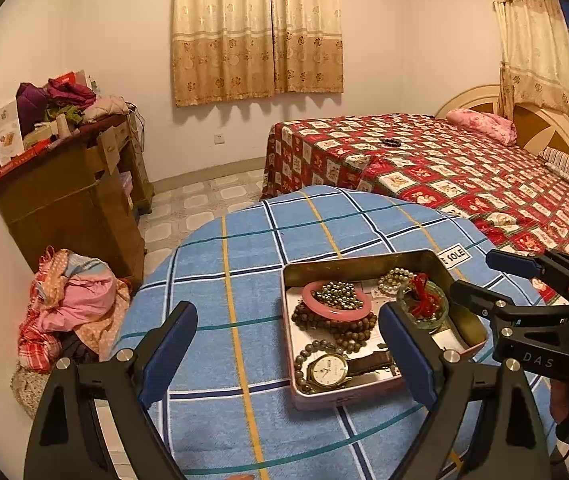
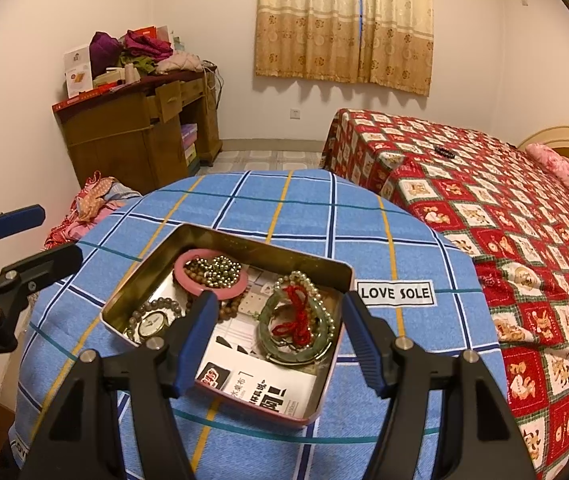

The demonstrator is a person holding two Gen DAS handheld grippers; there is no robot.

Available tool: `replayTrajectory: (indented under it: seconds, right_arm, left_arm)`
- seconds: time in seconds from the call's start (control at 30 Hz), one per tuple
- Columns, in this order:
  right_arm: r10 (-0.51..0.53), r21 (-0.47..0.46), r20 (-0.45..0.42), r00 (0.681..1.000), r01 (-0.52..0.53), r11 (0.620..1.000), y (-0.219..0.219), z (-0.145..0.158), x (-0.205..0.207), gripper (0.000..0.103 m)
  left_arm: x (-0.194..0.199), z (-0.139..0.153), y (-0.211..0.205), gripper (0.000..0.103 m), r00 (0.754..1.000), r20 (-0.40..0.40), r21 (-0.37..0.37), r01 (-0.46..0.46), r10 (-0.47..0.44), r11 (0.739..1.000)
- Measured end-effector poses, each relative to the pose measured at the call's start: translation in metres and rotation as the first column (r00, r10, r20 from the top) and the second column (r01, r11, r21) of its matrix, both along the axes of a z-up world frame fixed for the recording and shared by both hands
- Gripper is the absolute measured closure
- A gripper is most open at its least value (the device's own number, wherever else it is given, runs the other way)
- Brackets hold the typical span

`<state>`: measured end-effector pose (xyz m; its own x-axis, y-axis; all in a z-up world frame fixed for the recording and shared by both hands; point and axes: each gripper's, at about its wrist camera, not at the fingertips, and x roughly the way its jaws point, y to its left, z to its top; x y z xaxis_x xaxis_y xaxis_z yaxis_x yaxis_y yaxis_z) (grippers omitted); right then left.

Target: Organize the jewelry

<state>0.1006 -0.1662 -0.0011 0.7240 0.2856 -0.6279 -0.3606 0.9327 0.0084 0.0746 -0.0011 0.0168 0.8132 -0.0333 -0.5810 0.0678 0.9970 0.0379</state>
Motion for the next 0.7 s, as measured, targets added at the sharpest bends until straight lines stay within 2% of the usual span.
replayTrajectory:
  seconds: [0.47,0.7]
  right_arm:
    - [0.008,-0.008,-0.002,1.000,-0.008,1.000,-0.0011,0.0000,0.0003,0.036]
    - [0.006,-0.011,-0.003,1.000,-0.006,1.000,-0.0014,-0.0004,0.0002,0.035]
  left_arm:
    - [0.0018,-0.0034,0.0017,0.011,1.000,-0.006,0.016,-0.019,0.019,1.000]
    - [0.0025,-0.0035,0.0036,0.011,1.000,0.006,0.000,-0.009,0.009,1.000]
